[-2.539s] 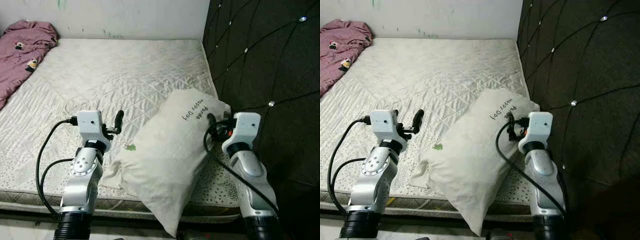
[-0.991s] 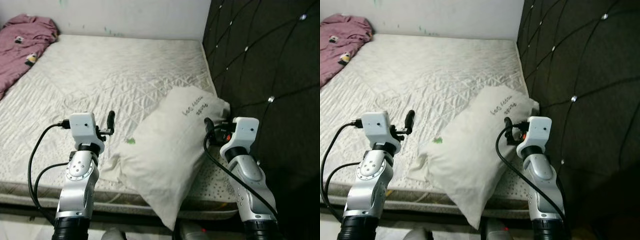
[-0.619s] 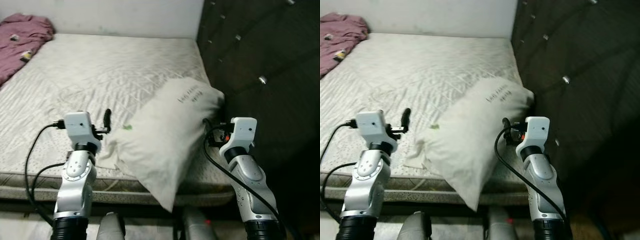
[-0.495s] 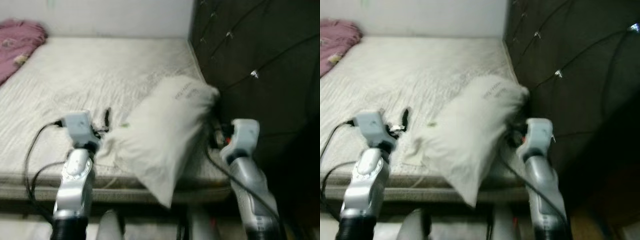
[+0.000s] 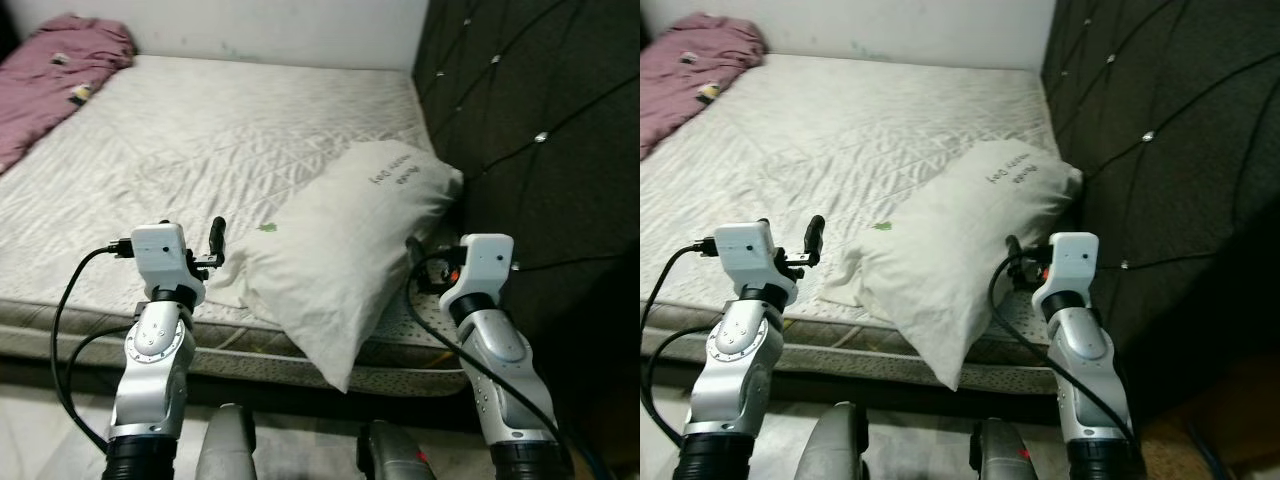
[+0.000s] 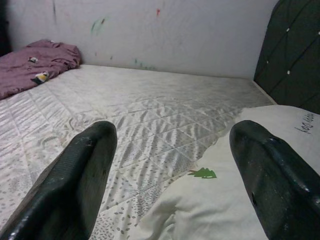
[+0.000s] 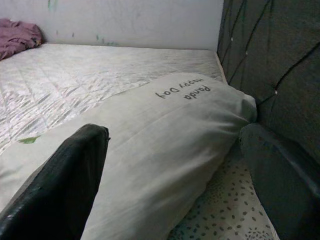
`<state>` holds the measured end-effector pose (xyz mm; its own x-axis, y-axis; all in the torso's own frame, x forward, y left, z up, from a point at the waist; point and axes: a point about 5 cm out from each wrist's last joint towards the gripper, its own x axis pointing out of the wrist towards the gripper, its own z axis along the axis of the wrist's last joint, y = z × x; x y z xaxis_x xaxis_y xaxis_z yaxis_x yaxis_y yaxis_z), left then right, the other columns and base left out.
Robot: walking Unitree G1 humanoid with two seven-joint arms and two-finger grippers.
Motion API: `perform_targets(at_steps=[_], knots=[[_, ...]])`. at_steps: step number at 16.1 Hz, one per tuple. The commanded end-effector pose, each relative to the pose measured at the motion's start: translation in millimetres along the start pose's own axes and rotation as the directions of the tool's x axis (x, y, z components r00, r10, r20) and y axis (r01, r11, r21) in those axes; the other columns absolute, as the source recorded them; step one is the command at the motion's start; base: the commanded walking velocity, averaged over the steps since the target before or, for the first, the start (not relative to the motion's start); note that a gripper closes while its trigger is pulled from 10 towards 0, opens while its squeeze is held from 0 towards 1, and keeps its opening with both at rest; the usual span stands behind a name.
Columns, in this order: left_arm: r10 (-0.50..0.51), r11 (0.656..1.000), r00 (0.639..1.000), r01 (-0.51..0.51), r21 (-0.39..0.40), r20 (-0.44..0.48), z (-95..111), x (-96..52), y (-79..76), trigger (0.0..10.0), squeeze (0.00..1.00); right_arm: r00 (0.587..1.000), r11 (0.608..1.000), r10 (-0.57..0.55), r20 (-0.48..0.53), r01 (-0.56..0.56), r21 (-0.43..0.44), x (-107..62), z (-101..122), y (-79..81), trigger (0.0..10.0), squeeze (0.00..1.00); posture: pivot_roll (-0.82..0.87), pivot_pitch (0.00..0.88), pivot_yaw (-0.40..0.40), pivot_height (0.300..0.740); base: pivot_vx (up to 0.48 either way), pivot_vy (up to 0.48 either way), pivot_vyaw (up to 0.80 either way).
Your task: Clean up the room
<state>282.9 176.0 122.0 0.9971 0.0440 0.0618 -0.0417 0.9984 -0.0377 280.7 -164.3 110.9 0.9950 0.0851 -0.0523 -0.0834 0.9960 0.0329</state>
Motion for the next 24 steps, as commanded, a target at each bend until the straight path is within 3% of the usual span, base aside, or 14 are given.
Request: perform_targets(at_steps=[1,14,19,24], knots=[[0.011,1.000,1.000,-0.011,-0.006,0.012,1.9,-0.3,3.4,10.0,0.00,1.000,1.000,0.020,0.008,-0.020,-0.014,1.5,3.4,2.9,10.0,0.00,-0.09,0.014,-0.018,0.654,0.341,0.000,0.00],[-0.022,1.000,1.000,0.022,-0.009,0.001,0.5,-1.7,-4.5,10.0,0.00,1.000,1.000,-0.006,0.007,0.006,-0.016,2.2,3.0,-3.5,10.0,0.00,-0.09,0.019,-0.013,0.654,0.411,0.000,0.00],[0.006,0.999,1.000,-0.007,-0.047,-0.023,-1.9,-2.1,-5.2,10.0,0.00,1.000,1.000,0.011,-0.001,-0.011,-0.019,2.9,1.5,-1.4,10.0,0.00,-0.09,0.031,-0.015,0.654,0.000,0.000,0.00],[0.018,0.998,0.999,-0.021,-0.055,-0.047,-6.3,-7.7,-6.5,10.0,0.00,0.999,0.999,0.034,-0.020,-0.035,-0.019,3.0,-1.5,0.9,10.0,0.00,-0.09,0.050,-0.018,0.600,0.000,0.000,0.00]])
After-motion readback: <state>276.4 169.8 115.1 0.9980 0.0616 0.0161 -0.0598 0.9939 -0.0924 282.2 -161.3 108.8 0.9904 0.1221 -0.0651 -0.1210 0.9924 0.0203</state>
